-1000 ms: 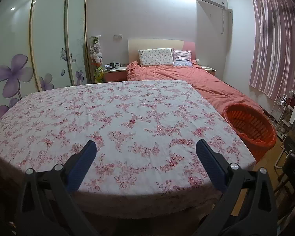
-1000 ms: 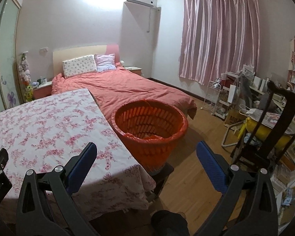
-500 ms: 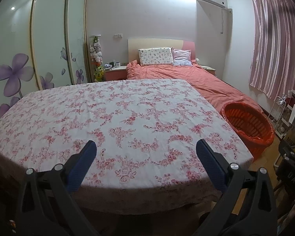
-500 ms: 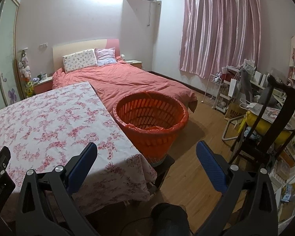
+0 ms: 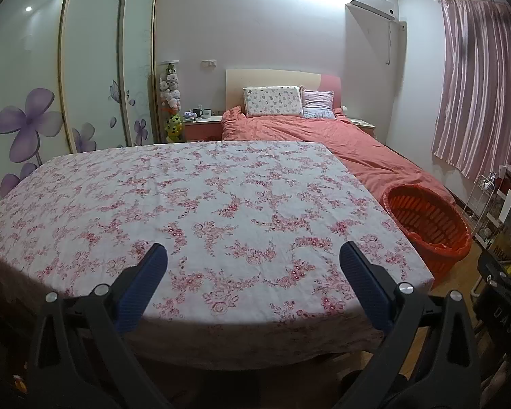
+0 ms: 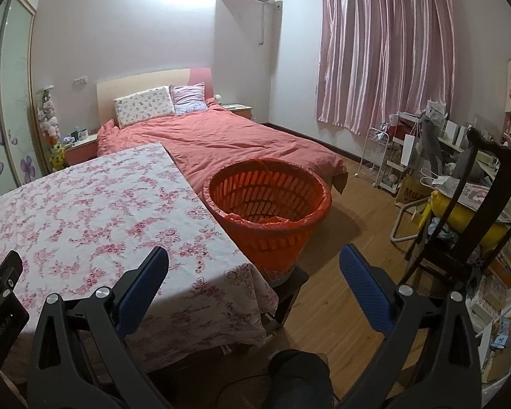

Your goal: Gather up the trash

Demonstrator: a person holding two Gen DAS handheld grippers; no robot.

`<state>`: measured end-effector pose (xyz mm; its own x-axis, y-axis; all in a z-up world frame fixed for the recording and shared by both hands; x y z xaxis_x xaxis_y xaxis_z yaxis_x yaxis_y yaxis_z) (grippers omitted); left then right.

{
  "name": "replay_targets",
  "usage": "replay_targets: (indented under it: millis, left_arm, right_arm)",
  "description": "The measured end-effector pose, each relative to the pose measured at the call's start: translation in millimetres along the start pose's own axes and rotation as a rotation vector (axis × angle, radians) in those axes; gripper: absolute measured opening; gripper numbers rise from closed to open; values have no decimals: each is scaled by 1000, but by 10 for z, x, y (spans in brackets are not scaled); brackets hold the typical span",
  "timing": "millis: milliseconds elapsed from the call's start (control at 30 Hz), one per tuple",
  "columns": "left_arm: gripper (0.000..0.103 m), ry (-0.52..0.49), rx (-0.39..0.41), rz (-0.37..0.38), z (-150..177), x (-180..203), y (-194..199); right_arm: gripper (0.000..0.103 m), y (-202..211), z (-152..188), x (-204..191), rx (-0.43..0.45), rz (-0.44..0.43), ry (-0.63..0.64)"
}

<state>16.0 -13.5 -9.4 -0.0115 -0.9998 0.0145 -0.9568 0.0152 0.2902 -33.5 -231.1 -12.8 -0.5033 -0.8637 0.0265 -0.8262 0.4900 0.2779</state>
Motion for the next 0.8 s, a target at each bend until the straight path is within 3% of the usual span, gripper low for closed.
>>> replay_targets:
  millis: [800]
  left_arm:
    - [99, -4, 15, 7, -53, 38, 75]
  right_arm:
    - [99, 3, -13, 3, 2, -14, -11]
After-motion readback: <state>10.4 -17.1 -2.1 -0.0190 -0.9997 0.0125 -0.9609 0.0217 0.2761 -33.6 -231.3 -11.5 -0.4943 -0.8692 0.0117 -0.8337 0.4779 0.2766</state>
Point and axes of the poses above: each gripper's, at about its wrist camera, not at the fingertips, and y roughly against the way its jaws point, x to its right, z to its underside, the point moved 3 cm from there along -y, roughly the way its jaws point, and after that the axes turned 14 degrees about x, right-handed, at the moved point
